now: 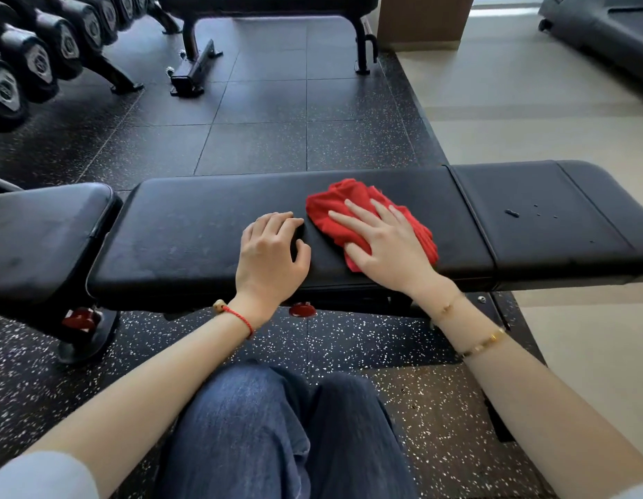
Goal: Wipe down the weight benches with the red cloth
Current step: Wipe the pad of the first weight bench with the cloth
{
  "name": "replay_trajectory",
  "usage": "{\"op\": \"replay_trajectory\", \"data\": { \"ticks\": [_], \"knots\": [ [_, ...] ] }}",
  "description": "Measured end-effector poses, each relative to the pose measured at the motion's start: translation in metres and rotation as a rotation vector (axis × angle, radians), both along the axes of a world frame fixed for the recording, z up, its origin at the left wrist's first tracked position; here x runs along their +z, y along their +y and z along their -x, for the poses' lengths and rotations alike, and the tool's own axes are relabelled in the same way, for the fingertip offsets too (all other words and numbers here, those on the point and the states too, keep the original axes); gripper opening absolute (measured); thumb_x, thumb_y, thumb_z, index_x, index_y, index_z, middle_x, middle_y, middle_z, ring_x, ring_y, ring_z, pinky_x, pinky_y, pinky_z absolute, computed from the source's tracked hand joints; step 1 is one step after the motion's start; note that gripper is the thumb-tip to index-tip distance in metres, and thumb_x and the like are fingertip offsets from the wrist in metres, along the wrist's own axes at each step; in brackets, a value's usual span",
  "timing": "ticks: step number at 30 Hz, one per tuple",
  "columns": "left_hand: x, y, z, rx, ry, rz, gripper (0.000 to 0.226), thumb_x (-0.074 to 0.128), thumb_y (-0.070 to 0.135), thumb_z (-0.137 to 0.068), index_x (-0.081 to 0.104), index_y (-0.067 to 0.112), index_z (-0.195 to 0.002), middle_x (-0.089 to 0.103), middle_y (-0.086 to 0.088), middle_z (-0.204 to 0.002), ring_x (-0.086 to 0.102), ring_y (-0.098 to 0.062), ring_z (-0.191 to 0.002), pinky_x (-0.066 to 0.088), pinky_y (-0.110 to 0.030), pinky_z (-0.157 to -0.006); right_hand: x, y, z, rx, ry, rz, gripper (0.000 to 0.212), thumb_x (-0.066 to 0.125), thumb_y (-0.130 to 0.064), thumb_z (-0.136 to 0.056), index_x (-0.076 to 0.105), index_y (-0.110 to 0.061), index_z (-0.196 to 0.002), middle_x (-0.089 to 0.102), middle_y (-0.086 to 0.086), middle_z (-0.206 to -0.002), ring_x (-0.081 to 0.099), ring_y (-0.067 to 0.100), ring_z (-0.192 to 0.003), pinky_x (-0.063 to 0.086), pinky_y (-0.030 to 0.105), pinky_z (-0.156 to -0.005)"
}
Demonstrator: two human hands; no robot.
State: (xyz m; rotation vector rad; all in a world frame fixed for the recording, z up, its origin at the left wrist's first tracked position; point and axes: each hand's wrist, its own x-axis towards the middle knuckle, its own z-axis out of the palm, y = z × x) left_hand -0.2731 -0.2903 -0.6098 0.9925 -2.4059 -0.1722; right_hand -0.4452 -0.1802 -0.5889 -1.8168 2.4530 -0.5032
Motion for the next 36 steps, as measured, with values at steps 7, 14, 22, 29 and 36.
{"op": "replay_trajectory", "data": {
  "ticks": [7, 14, 22, 29, 36],
  "knots": [
    [0.002, 0.002, -0.001, -0.012, -0.027, 0.002, 0.034, 0.055, 0.02, -0.088, 0.066, 0.011, -0.119, 0.065, -0.005, -0.127, 0.055, -0.027, -0.123, 0.038, -0.042, -0.108, 0.0, 0.028, 0.06, -0.219, 0.02, -0.002, 0.054, 0.052, -0.036, -0.093, 0.039, -0.045, -0.145, 0.034, -0.009, -0.158, 0.026, 0.028, -0.146, 0.013, 0.046, -0.122],
    [0.004, 0.003, -0.002, -0.009, -0.022, -0.007, 0.033, 0.053, 0.021, -0.088, 0.066, 0.011, -0.117, 0.065, -0.005, -0.125, 0.055, -0.027, -0.121, 0.038, -0.042, -0.106, 0.01, -0.019, 0.04, -0.288, 0.015, -0.076, 0.053, 0.047, -0.043, -0.094, 0.038, -0.044, -0.146, 0.029, -0.007, -0.16, 0.025, 0.031, -0.145, 0.012, 0.045, -0.121],
    [0.0, 0.0, -0.004, -0.04, -0.012, -0.002, 0.034, 0.055, 0.021, -0.088, 0.066, 0.011, -0.118, 0.065, -0.007, -0.125, 0.056, -0.028, -0.12, 0.039, -0.042, -0.105, 0.002, 0.013, -0.013, -0.153, 0.009, -0.002, 0.055, 0.052, -0.039, -0.092, 0.04, -0.043, -0.145, 0.035, -0.012, -0.157, 0.03, 0.026, -0.144, 0.017, 0.04, -0.119],
    [0.004, 0.001, -0.005, -0.074, -0.033, -0.023, 0.035, 0.053, 0.02, -0.092, 0.064, 0.008, -0.122, 0.063, -0.01, -0.129, 0.053, -0.03, -0.125, 0.038, -0.043, -0.109, 0.007, 0.031, -0.024, -0.203, -0.001, 0.1, 0.045, 0.051, -0.022, -0.093, 0.051, -0.031, -0.137, 0.051, -0.012, -0.144, 0.041, 0.02, -0.135, 0.027, 0.038, -0.113],
    [0.024, 0.014, 0.024, -0.24, 0.027, -0.023, 0.034, 0.054, 0.019, -0.091, 0.065, 0.012, -0.122, 0.064, -0.005, -0.127, 0.054, -0.026, -0.123, 0.038, -0.04, -0.105, 0.026, 0.069, 0.003, -0.372, -0.01, 0.338, 0.038, 0.053, -0.014, -0.092, 0.059, -0.023, -0.129, 0.064, -0.003, -0.128, 0.055, 0.026, -0.121, 0.038, 0.046, -0.106]
  ]
}}
